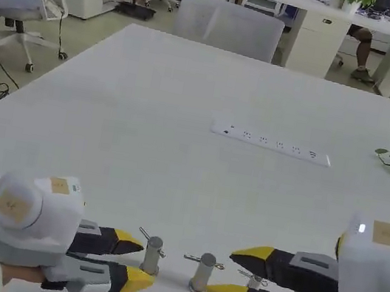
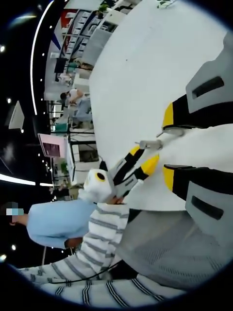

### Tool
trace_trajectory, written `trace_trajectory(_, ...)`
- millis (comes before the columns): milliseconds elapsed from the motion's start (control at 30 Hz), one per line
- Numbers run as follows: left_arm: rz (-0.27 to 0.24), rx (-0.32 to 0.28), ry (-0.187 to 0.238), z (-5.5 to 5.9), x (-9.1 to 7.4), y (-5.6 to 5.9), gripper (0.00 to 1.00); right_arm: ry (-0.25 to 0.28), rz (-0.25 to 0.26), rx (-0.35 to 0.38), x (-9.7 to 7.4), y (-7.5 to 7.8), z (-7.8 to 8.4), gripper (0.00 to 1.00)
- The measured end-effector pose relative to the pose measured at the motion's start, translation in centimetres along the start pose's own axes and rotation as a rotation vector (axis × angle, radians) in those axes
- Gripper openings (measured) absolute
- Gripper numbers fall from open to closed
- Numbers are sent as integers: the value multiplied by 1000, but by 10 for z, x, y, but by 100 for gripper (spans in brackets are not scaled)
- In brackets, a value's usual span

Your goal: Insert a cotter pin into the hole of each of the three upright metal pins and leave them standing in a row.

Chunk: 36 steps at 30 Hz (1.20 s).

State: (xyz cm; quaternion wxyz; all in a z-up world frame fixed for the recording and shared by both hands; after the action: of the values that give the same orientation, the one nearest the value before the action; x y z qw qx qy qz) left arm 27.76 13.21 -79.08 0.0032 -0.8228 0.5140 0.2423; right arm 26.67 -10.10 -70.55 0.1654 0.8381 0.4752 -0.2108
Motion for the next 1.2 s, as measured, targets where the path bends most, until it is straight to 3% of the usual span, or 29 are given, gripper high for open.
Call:
trace_trajectory(333, -26, 40, -2, 2, 7, -6, 12, -4, 22, 7, -3, 2, 0, 30)
trace_trajectory(433, -24, 59, -8, 2, 8, -5, 12, -2, 27, 17, -3, 2, 1, 30)
trace_trajectory(600, -37, 30, 3, 3, 8, -4, 12, -1, 36, 29, -6, 2, 4, 30)
trace_trajectory(733, -44, 39, -4, 3, 7, -2, 12, 1, 44, 39, -9, 2, 7, 31)
trace_trajectory(1200, -107, 42, -16, 3, 9, 2, 11, 11, 84, 90, -21, 3, 20, 38)
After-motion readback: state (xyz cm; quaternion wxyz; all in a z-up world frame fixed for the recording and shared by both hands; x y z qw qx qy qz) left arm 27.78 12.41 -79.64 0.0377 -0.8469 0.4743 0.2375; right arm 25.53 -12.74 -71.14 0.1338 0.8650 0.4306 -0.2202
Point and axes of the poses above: the centre of the closed fingertips' face, and the gripper's own axes: x roughly forward along the fingers, y roughly to its right, z roughly out of its underside, the point moved 10 cm from there along -x, roughly backward along the fingers, and after that the axes turned 11 degrees about z, right-handed, at the moved point
